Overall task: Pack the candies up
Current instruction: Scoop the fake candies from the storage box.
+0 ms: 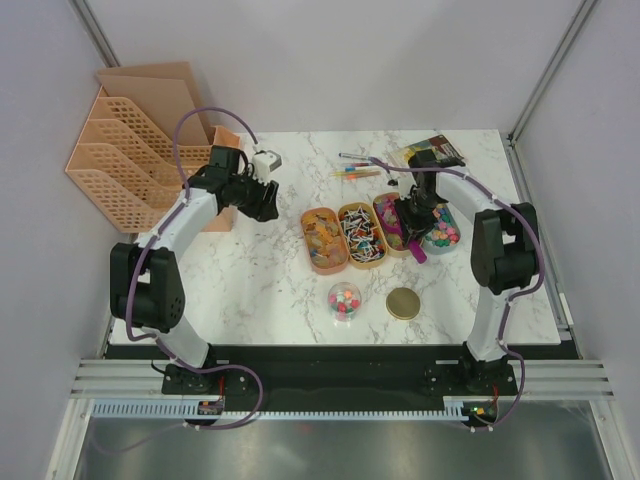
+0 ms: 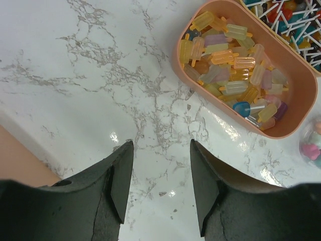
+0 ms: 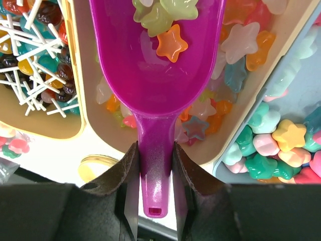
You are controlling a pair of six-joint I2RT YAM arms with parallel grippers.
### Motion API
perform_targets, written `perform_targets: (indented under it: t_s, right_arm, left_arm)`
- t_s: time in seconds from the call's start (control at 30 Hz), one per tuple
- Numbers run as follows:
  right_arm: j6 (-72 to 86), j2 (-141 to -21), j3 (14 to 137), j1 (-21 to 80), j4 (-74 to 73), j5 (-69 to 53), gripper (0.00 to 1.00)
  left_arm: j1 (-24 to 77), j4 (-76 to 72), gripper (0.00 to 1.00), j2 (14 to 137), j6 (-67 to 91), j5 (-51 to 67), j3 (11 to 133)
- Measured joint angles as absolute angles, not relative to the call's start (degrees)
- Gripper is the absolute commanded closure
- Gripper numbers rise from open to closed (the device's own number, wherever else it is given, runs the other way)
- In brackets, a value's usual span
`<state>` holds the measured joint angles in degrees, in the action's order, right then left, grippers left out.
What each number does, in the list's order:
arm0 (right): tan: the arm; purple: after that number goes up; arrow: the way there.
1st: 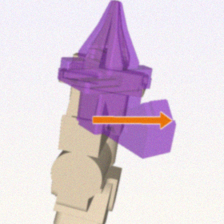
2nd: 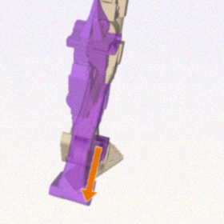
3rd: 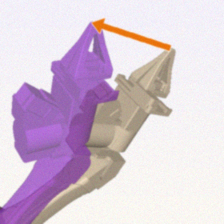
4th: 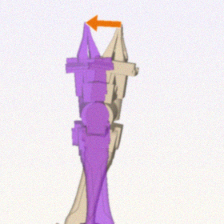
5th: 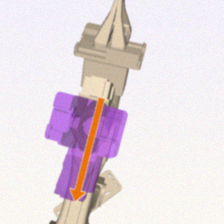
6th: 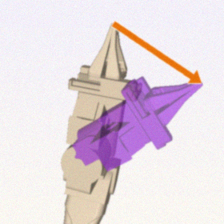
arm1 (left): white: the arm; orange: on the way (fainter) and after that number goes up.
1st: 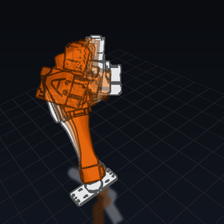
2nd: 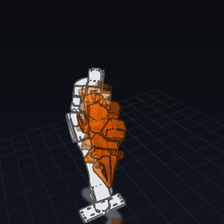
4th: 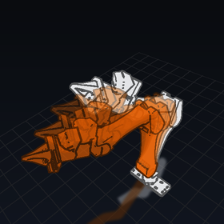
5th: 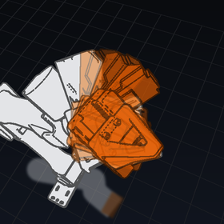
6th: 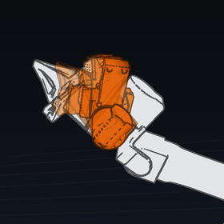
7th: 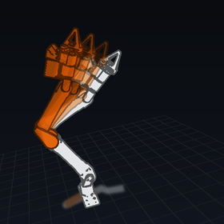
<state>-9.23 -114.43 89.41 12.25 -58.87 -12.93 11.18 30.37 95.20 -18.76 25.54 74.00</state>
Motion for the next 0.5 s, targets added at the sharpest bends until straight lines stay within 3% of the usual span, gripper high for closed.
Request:
perform_targets:
  t_s: [0.5]
  right_arm:
    - [-8.03, -100.92, 71.46, 12.01, -40.36, -12.97, 1.0]
  left_arm:
    - [10.33, 31.51, 0.43, 95.2, -19.68, 24.97, 76.07]
